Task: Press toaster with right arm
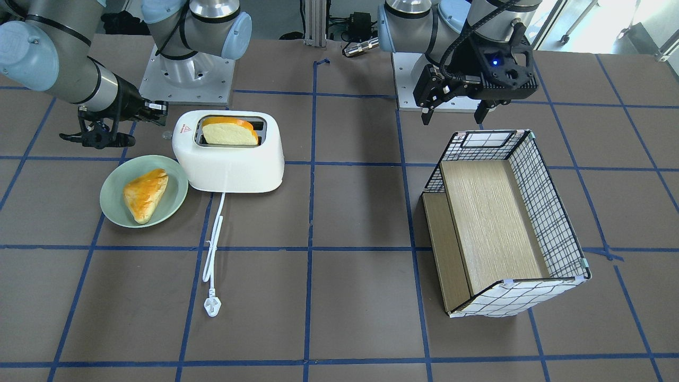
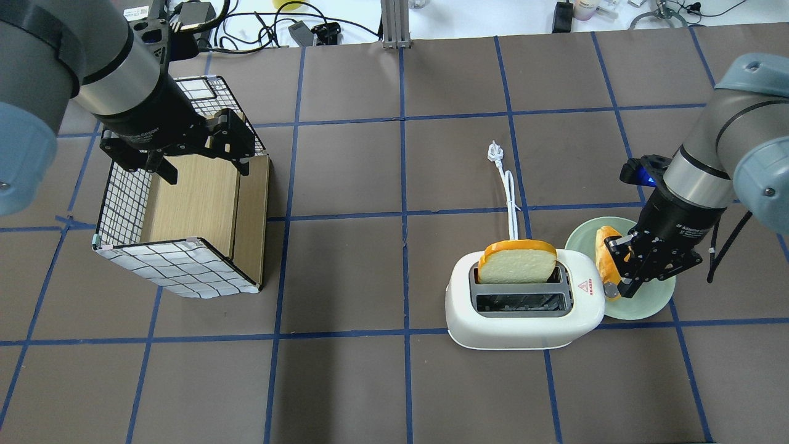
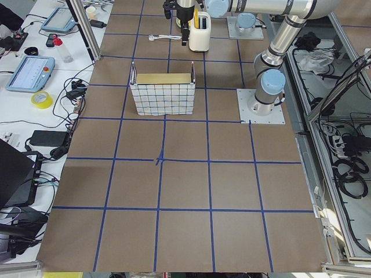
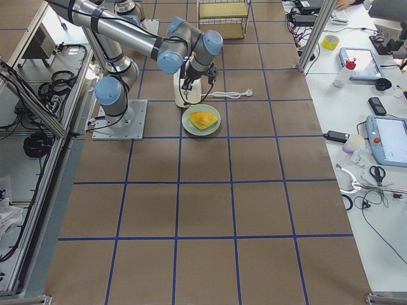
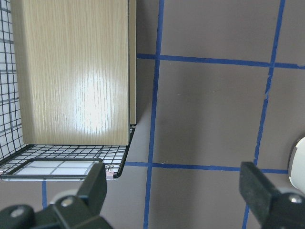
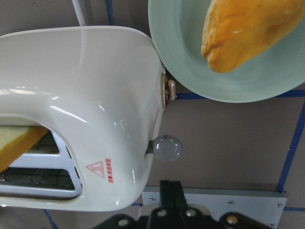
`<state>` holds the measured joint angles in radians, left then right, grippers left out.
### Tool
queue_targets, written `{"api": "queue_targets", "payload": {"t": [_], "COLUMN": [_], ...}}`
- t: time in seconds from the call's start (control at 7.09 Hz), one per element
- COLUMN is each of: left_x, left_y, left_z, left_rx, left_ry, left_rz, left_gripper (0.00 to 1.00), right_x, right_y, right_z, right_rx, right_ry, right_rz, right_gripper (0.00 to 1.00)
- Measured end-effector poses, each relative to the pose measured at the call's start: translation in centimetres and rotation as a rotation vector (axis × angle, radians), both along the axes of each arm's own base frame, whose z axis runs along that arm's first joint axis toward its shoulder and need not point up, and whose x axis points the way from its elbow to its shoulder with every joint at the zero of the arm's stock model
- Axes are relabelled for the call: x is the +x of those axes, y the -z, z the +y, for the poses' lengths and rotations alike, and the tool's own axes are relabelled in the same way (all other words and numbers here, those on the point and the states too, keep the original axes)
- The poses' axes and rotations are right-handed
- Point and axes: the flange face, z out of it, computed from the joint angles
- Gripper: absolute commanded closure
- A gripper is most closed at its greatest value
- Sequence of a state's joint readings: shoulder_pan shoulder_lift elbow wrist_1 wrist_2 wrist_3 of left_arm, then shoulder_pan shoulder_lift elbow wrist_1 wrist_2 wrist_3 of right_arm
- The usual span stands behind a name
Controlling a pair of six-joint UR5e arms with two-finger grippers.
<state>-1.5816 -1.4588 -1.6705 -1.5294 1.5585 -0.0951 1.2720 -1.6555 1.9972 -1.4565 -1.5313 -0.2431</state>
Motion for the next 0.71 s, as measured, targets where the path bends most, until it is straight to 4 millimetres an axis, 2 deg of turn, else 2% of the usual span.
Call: {"api": "queue_targets", "payload": {"t": [0.28,0.71], "left_x": [0.0,0.0], "left_y": [0.0,0.0], "left_z": [0.0,0.0], "left_rx": [0.0,0.0], "left_ry": [0.0,0.0], "left_rz": [0.0,0.0], "left_gripper": [0.0,0.0], "right_x": [-0.7,-0.7], "right_y": [1.0,1.9], "right_z": [0.4,0.5], "right_rx": [0.025,0.046], "right_ry": [0.017,0.022], "right_rz": [-0.012,-0.028], "right_gripper": [1.0,1.0]}}
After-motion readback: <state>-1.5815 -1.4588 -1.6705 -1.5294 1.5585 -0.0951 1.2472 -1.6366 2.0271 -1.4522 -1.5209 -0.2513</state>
